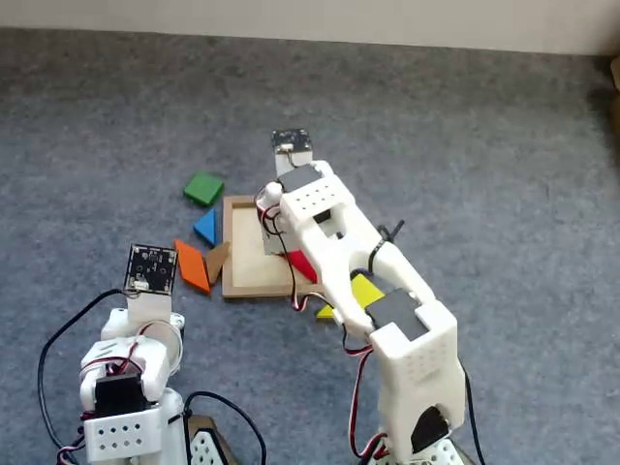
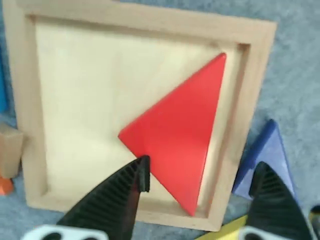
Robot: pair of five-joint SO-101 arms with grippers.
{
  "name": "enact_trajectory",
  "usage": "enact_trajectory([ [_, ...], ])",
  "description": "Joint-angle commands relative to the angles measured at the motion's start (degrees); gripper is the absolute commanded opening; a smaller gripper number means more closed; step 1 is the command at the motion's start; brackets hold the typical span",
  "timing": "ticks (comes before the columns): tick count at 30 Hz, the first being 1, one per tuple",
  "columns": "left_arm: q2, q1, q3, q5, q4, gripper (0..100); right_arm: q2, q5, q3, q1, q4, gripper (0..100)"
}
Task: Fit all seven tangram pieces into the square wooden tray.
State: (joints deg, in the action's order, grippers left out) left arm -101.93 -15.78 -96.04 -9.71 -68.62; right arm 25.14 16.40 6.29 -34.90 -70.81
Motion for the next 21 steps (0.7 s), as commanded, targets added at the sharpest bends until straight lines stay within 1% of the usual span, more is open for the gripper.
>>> enact_trajectory([
  [1, -2.51, -0.92, -1.10, -0.26, 0.79, 1, -4.26, -6.59, 3.65, -1.10, -0.66, 21.8],
  [4, -2.51, -0.84, -1.10, -0.26, 0.79, 1, -4.35, -10.37, 3.47, -2.07, 2.24, 15.5],
  [6, -2.51, -0.84, -1.10, -0.26, 0.79, 1, -4.18, -11.96, 3.03, -2.51, 5.23, 13.7],
  [9, -2.51, -0.84, -1.10, -0.26, 0.79, 1, -4.26, -12.75, -0.66, -2.33, 6.81, 13.1],
  [15, -2.51, -0.92, -1.10, -0.26, 0.79, 1, -4.79, -12.75, -3.74, 0.40, 6.37, 13.1],
  [18, -2.51, -0.84, -1.10, -0.26, 0.79, 1, -4.88, -12.75, -3.03, 1.71, 2.68, 13.1],
  [21, -2.51, -0.84, -1.10, -0.26, 0.79, 1, -6.90, -12.84, 0.84, 1.19, 1.98, 13.1],
])
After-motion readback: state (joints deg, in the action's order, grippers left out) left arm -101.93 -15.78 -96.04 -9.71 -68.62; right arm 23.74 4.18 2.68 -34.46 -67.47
